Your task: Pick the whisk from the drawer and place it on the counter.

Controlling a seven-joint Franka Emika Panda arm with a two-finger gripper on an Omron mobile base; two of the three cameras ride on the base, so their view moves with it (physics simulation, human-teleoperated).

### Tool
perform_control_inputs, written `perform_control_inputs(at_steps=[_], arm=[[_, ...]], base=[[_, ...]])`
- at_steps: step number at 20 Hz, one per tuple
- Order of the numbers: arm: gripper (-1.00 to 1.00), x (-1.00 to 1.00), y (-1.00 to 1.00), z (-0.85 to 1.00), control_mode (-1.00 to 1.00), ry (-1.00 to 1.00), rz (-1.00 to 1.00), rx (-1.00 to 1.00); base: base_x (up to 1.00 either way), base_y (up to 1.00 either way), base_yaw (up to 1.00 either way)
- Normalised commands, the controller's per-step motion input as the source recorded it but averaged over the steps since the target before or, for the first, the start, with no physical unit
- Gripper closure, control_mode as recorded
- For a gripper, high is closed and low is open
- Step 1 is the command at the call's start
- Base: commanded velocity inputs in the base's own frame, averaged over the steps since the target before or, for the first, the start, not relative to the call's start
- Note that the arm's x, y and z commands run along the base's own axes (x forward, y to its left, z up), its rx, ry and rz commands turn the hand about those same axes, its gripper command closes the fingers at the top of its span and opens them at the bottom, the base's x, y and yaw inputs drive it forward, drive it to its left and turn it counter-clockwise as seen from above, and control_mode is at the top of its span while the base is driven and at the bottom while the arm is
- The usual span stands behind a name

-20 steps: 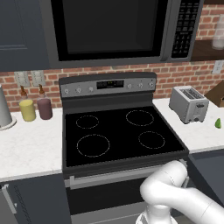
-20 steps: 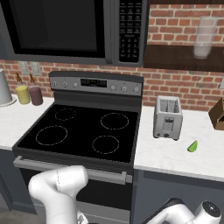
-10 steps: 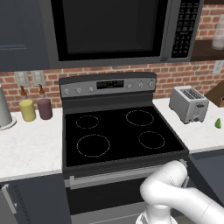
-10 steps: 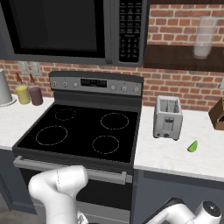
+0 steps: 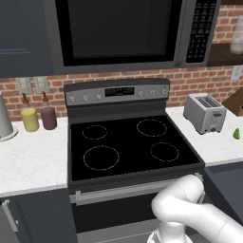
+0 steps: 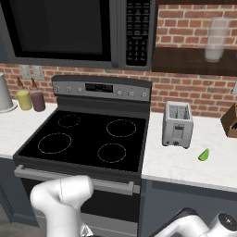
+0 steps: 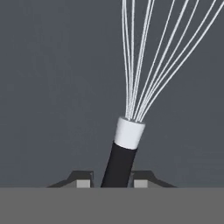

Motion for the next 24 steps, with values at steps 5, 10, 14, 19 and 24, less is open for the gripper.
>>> perform_control_inputs(at_steps=[5,10,14,19,24], arm=[[1.0,-0.38,0.02,0.95,-1.0,-0.07,-0.02,0.0],[1.0,-0.41,0.27,1.0,-1.0,-0.01,-0.05,0.0],[1.0,-0.37,0.53,1.0,-1.0,0.0,-0.06,-0.01],[1.0,0.02,0.99,1.0,-1.0,-0.04,0.0,-0.03],[1.0,0.26,1.0,0.85,-1.0,-0.06,0.0,-0.05]], base=[[0.0,0.0,0.0],[0.0,0.0,0.0],[0.0,0.0,0.0],[0.0,0.0,0.0],[0.0,0.0,0.0]])
